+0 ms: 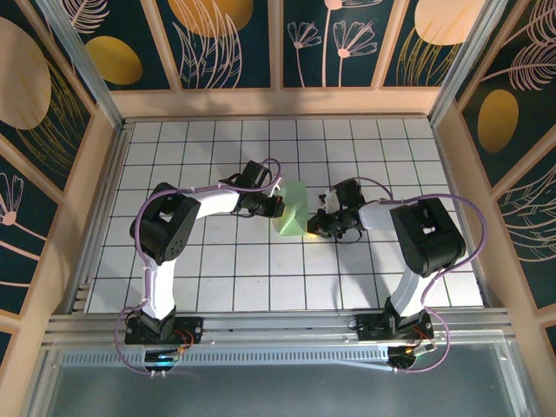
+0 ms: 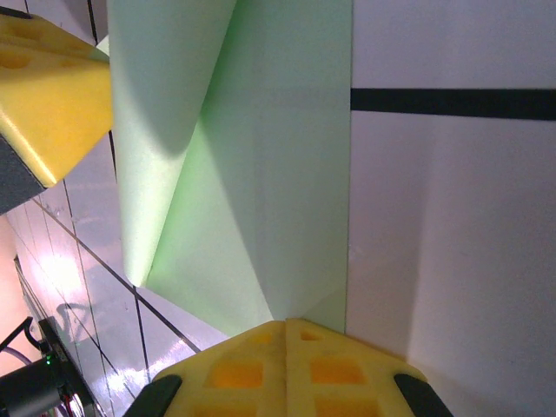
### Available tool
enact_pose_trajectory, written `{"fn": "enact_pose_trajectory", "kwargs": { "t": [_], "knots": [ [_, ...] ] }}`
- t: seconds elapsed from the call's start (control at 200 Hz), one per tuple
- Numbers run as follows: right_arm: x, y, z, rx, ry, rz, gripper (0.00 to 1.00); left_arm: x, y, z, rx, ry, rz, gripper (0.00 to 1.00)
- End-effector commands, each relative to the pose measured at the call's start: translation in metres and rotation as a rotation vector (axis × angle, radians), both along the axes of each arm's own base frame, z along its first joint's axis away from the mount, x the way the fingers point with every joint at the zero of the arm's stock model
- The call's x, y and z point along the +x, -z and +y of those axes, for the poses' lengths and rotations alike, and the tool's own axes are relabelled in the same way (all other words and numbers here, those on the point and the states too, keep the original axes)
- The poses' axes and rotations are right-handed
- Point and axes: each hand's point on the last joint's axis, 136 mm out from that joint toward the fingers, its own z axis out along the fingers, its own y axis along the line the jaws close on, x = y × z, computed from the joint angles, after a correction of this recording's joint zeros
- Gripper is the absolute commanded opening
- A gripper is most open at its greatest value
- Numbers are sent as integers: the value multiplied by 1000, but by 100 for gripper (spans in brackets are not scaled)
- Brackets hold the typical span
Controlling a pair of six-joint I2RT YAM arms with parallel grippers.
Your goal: Fold a paper plane with a square sheet of paper (fold left side to right side)
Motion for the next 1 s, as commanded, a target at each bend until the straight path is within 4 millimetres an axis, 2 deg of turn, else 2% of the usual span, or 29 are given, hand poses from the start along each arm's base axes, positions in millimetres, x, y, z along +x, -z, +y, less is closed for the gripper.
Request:
{"fn": "enact_pose_trajectory", "kwargs": {
  "t": [0.0, 0.165, 0.48, 0.696, 0.786, 0.996],
  "knots": [
    [-9, 28, -16, -114, 20, 55, 0, -2, 12, 5, 13, 0, 18, 0],
    [-5, 22, -13, -101, 14, 45, 0, -6, 20, 11, 43, -3, 30, 0],
    [14, -24, 2, -9, 5, -47, 0, -9, 33, 14, 53, -12, 42, 0],
    [17, -40, 7, 26, 2, -77, 0, -8, 31, 12, 45, -9, 40, 0],
    [15, -40, 11, 54, -3, -66, 0, -7, 27, 11, 37, -9, 36, 0],
    [9, -16, 14, 32, 0, -11, 0, -3, 9, 7, 13, -7, 8, 0]
  ]
}}
